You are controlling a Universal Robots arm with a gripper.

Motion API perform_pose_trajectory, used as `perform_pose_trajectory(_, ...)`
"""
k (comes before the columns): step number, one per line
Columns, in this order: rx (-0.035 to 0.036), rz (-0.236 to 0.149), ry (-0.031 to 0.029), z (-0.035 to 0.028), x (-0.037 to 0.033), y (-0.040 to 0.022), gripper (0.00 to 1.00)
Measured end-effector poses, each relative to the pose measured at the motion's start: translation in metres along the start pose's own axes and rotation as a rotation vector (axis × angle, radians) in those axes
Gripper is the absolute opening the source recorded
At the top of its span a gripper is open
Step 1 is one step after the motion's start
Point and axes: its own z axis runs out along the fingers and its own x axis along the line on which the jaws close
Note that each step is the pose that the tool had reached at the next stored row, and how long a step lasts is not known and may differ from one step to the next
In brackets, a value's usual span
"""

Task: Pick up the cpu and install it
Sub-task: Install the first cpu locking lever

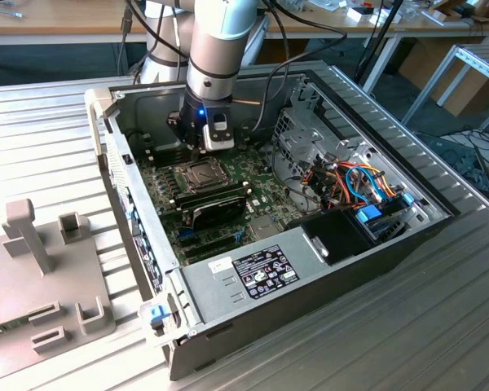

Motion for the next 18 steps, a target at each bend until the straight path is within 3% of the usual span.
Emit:
perform_pose_trajectory(5, -0.0006, 0.010, -0.0012, 0.0005, -0.0003, -0.0004, 0.11)
perform_pose_trajectory(12, -0.0049, 0.075, -0.0084, 0.0007, -0.0004, -0.0005, 0.11)
perform_pose_trajectory(18, -0.0051, 0.080, -0.0091, 0.0013, -0.0005, -0.0006, 0.11)
